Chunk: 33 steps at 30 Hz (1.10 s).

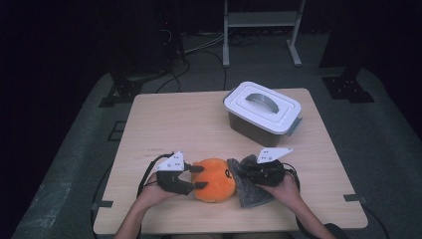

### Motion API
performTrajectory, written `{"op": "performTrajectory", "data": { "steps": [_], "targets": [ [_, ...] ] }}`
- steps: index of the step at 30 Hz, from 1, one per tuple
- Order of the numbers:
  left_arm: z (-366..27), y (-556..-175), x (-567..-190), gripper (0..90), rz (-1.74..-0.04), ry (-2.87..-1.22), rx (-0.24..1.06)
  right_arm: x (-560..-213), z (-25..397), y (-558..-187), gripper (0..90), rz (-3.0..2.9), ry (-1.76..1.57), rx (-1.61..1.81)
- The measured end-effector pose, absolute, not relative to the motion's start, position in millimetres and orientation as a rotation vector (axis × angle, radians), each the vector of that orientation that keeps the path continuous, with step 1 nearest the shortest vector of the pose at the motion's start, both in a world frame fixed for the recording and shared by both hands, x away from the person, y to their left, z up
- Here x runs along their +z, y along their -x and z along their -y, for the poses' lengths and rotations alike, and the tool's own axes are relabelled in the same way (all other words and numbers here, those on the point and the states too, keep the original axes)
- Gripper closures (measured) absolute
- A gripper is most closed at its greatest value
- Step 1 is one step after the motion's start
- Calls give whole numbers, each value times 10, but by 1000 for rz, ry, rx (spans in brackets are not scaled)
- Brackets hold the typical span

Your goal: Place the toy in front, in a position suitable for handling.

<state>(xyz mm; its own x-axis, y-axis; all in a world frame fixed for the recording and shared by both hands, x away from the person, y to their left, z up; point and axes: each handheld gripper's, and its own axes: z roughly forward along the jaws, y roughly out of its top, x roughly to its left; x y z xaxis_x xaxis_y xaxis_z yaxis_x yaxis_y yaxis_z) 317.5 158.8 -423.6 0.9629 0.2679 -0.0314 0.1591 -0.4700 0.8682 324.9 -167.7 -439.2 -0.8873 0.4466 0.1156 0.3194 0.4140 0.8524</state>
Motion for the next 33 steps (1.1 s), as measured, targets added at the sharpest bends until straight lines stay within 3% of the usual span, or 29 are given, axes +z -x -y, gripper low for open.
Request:
{"op": "performTrajectory", "data": {
  "steps": [6, 10, 17, 25, 33],
  "targets": [
    [-1519, -3212, -4284, 500, -396, -2035, 178, -4180, 1586, -3019, 774, -2458, -501, 1560],
    [-1499, -3261, -4278, 495, -444, -2028, 172, -4221, 1387, -2939, 772, -2493, -410, 1422],
    [-1566, -3236, -4159, 416, -459, -2015, 201, -4273, 1509, -3067, 772, -2499, -493, 1407],
    [-1560, -3257, -4243, 485, -478, -2033, 186, -4265, 1588, -3072, 773, -2497, -520, 1376],
    [-1494, -3291, -4252, 487, -511, -2023, 203, -4193, 1282, -2935, 773, -2492, -341, 1363]
  ]
}}
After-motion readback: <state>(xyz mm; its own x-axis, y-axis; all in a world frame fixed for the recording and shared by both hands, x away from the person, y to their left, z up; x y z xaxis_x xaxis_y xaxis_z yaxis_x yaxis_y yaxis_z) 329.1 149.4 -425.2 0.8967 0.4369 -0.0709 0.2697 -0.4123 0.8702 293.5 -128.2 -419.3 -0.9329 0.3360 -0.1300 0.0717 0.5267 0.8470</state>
